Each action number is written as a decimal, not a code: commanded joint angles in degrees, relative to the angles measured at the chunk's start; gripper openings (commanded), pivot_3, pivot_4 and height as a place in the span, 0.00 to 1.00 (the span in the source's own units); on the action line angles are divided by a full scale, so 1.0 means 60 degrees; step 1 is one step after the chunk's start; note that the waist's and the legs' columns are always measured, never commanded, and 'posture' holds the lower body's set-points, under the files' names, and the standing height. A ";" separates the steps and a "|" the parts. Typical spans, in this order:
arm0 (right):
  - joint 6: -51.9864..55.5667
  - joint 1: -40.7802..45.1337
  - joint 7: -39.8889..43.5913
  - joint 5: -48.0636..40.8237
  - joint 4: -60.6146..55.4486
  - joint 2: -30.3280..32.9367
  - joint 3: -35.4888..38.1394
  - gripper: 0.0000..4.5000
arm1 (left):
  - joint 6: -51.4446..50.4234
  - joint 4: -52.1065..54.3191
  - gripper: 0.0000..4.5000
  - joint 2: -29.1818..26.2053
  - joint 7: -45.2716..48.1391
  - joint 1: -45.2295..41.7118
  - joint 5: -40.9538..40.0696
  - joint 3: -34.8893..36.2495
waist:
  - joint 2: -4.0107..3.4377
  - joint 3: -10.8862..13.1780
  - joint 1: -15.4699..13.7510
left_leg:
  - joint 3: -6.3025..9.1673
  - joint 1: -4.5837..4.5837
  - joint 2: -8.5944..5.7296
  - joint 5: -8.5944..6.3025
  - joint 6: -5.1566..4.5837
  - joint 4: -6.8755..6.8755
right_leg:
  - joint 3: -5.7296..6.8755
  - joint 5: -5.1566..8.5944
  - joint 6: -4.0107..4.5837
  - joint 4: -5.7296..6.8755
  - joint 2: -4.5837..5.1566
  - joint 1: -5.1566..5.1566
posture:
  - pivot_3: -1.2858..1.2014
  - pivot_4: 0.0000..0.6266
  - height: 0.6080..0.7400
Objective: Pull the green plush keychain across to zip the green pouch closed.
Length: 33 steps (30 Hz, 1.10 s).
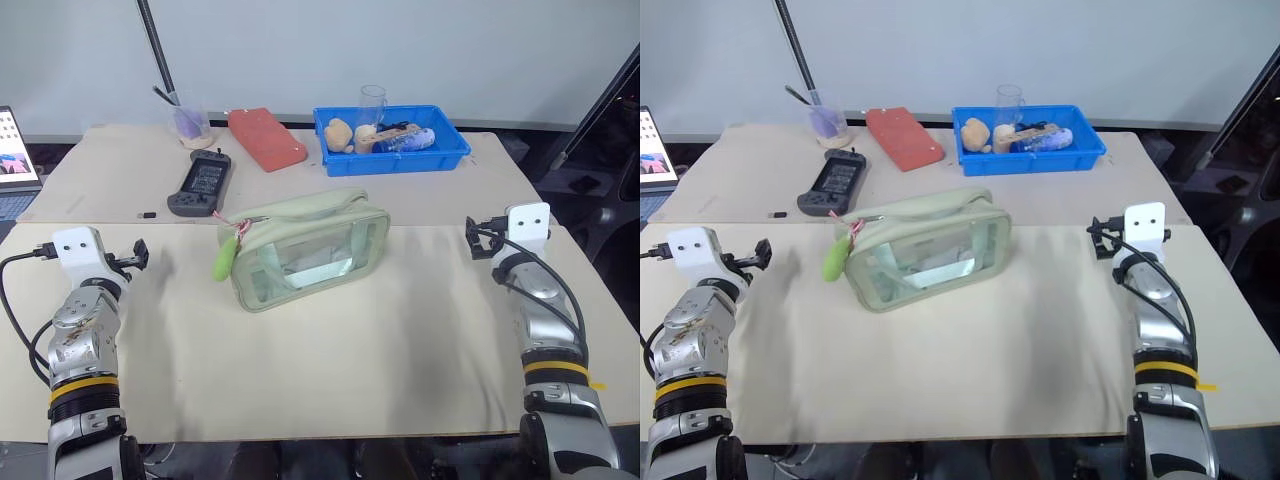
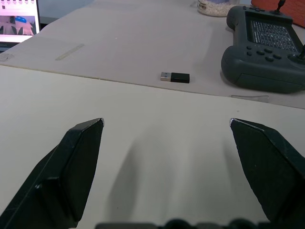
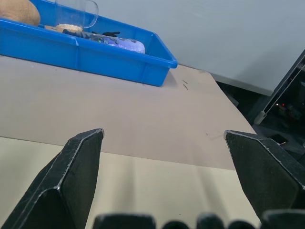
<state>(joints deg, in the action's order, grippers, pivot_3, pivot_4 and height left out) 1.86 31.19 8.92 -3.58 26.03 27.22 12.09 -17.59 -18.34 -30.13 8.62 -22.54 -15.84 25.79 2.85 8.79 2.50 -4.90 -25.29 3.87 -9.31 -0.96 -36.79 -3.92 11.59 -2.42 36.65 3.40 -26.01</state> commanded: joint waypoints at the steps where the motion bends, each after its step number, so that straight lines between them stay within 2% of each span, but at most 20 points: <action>1: 0.0050 0.0115 -0.0081 -0.0099 -0.0385 0.0144 0.0265 1.00 | 0.0064 0.0345 1.00 -0.0305 0.0013 -0.0114 -0.0005 0.0162 | 0.0000 0.0000 0.0000 | 0.0000 0.0000 0.0000 0.0000 0.0000 0.0000 | 0.0000 0.0000 0.0000 0.0000 0.0000 0.0000 | 0.52 0.24 1.00; 3: 0.0089 0.0256 0.0126 -0.0125 -0.0393 0.0376 0.0283 1.00 | 0.0092 0.0519 1.00 -0.0600 0.0226 -0.0116 -0.0169 0.0417 | 0.0001 0.0000 0.0004 | 0.0000 0.0000 0.0000 0.0000 0.0000 0.0000 | 0.0000 0.0000 0.0000 0.0000 0.0000 0.0000 | 0.52 0.24 1.00; 5: 0.0241 0.0439 0.0849 -0.0299 -0.0660 0.0750 0.0196 1.00 | -0.0045 0.1067 1.00 -0.1316 0.1100 -0.0123 -0.0296 0.0294 | 0.0001 0.0004 0.0013 | 0.0000 -0.0001 0.0001 0.0000 0.0000 0.0000 | 0.0000 0.0000 0.0000 0.0000 -0.0001 -0.0002 | 0.52 0.24 1.00; 10: 0.1348 0.0838 0.4232 -0.1905 -0.2269 0.1756 -0.0147 1.00 | -0.2341 0.3643 1.00 -0.3375 0.3892 -0.1398 -0.2093 -0.0632 | 0.0010 0.0031 -0.0015 | 0.0001 -0.0023 0.0002 -0.0001 0.0001 0.0002 | 0.0001 0.0001 0.0001 -0.0003 -0.0001 -0.0021 | 0.52 0.24 1.00; 14: 0.3303 0.1149 0.6525 -0.3759 -0.4174 0.2460 -0.0414 1.00 | -0.4160 0.5289 1.00 -0.4408 0.5345 -0.2981 -0.3223 -0.2055 | 0.0002 0.0027 -0.0040 | 0.0003 -0.0006 -0.0002 -0.0003 0.0004 0.0002 | 0.0002 0.0006 0.0000 -0.0029 0.0001 0.0011 | 0.52 0.24 1.00; 19: 0.5210 0.1459 0.7272 -0.5074 -0.6161 0.2802 -0.0857 1.00 | -0.5306 0.7071 1.00 -0.4154 0.5942 -0.4147 -0.3558 -0.4137 | -0.0003 0.0025 -0.0056 | 0.0006 0.0007 0.0006 -0.0004 -0.0002 0.0021 | 0.0004 0.0023 0.0027 -0.0064 -0.0012 0.0032 | 0.52 0.24 1.00; 22: 0.6113 0.1554 0.7292 -0.5811 -0.7385 0.2816 -0.1028 1.00 | -0.4557 0.7675 1.00 -0.4147 0.6261 -0.4079 -0.1998 -0.5963 | -0.0006 0.0027 -0.0038 | 0.0005 0.0005 0.0005 -0.0003 -0.0003 0.0021 | 0.0003 0.0024 0.0030 -0.0067 -0.0013 0.0029 | 0.52 0.24 1.00; 27: 0.6620 0.1581 0.6849 -0.6039 -0.8343 0.2708 -0.1089 1.00 | -0.3914 0.7587 1.00 -0.3658 0.6272 -0.3980 -0.0729 -0.7121 | -0.0006 0.0027 -0.0116 | 0.0011 0.0000 0.0006 -0.0002 -0.0004 0.0021 | 0.0002 0.0031 0.0043 -0.0065 -0.0020 0.0021 | 0.52 0.24 1.00; 30: 0.6685 0.1485 0.6637 -0.5954 -0.8502 0.2746 -0.1034 1.00 | -0.3158 0.7259 0.81 -0.3603 0.6488 -0.3926 0.0127 -0.7503 | -0.0006 0.0028 -0.0200 | 0.0007 -0.0004 0.0004 -0.0002 -0.0004 0.0011 | 0.0001 0.0035 0.0052 -0.0070 -0.0015 0.0021 | 0.52 0.24 1.00; 33: 0.6702 0.1412 0.6465 -0.5867 -0.8544 0.2786 -0.1012 1.00 | -0.2878 0.7155 0.51 -0.3427 0.6684 -0.3866 0.0436 -0.7582 | -0.0006 0.0028 -0.0281 | 0.0005 -0.0004 0.0004 -0.0002 -0.0005 0.0009 | 0.0000 0.0035 0.0052 -0.0069 -0.0014 0.0020 | 0.52 0.24 1.00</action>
<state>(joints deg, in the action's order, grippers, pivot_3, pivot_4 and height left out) 41.80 39.56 48.71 -38.97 -23.42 43.10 4.75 -36.55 23.91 -51.24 48.15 -45.60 -14.80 -20.07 2.81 8.96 0.81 -4.86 -25.31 3.89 -9.32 -0.99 -36.74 -3.92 11.80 -2.10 36.24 3.32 -25.88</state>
